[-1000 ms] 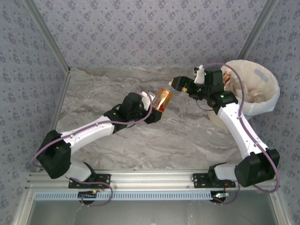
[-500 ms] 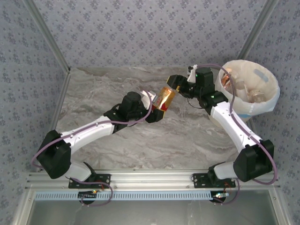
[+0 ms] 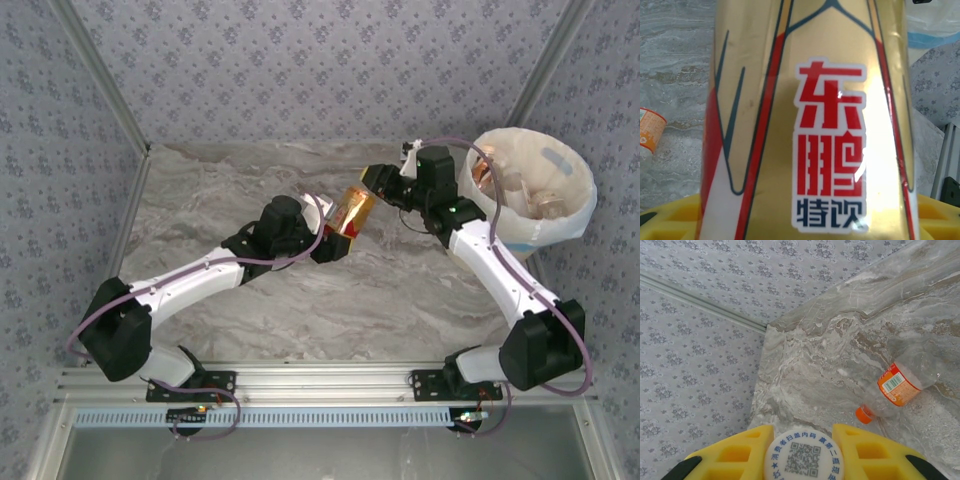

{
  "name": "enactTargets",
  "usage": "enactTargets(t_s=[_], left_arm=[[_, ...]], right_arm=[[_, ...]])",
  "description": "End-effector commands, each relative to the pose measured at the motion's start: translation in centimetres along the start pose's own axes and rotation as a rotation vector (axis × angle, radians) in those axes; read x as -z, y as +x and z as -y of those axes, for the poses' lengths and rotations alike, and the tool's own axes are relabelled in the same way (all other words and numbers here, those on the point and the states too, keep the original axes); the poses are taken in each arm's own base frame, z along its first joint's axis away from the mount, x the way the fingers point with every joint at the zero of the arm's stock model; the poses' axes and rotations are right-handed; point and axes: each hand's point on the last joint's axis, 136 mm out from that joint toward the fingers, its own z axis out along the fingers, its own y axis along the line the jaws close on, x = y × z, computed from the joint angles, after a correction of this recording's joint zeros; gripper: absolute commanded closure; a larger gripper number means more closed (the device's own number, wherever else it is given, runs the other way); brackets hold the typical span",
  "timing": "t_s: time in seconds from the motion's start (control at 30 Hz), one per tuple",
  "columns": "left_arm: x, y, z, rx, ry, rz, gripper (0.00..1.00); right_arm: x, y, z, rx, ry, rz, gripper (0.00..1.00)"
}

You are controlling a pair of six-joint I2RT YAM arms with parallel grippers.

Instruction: Put the plastic bottles in the bin

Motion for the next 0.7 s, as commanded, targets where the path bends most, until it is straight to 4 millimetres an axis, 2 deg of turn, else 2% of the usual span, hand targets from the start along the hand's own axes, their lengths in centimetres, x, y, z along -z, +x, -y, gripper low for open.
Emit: enactTargets(t_s=[0.0,0.13,0.23,0.3,0.33,0.47,0.67], left_arm=[[1.1,-3.4,2.0,-0.009,0.061,0.068,0.3],[1.9,-3.5,1.9,0.005,0.057,0.066,0.12],[2.8,-4.0,1.1,0.008,0.021,0.109,0.02],[3.6,-4.5,0.5,0.013,-0.01,0.147,0.01],[4.0,-4.8,0.1,0.019,-0.032,0.168,0.01],[5.4,-5.2,-1.9,0.05,-0.131,0.248,0.01],[6.7,-4.5,-4.5,0.089,-0.257,0.282,0.01]], right_arm=[[2.0,-0.5,-0.4,0.08,0.031,0.048,1.0],[4.5,-2.0,-0.3,0.116,0.064,0.109,1.0],[6.8,-3.5,0.3,0.119,0.096,0.167,1.0],[8.2,-4.3,1.0,0.122,0.122,0.198,1.0],[9.7,-5.7,0.0,0.136,0.113,0.244,1.0],[13.9,-8.5,0.7,0.154,0.174,0.358,1.0],[22.6,-13.9,1.0,0.149,0.285,0.653,1.0]])
